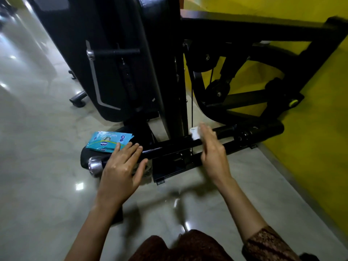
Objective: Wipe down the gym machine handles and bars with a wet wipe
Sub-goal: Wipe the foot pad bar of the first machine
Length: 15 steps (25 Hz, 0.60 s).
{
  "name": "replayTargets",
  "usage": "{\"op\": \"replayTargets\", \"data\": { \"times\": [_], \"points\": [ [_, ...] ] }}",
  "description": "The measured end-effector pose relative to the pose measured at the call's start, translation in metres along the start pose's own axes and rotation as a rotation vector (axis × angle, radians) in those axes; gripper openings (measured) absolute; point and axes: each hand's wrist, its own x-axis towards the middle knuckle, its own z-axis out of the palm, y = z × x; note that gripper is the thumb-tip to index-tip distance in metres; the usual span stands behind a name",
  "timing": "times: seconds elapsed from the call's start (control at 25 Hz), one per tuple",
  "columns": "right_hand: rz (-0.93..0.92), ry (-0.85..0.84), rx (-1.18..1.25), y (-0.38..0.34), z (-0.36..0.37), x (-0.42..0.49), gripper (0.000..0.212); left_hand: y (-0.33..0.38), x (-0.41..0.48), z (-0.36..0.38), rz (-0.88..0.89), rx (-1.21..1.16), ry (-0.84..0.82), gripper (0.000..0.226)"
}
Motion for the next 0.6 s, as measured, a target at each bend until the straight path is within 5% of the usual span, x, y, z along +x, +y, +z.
{"op": "replayTargets", "data": {
  "times": [0.2,0.44,0.6],
  "points": [
    [-0.544,-0.13,-0.22,0.001,0.002,-0.009,0.066,0.0,0.006,0.001,-0.009,0.007,-0.055,0.04],
    [0.14,-0.03,-0.254,0.043,-0.032,0.018,0.065,0.008,0.008,0.004,-0.027,-0.014,-0.083,0.042],
    [0.122,-0.106,-0.127,-0.004,-0.02,0.009,0.065,0.01,0.008,0.007,-0.033,-0.021,-0.1,0.042]
  ]
}}
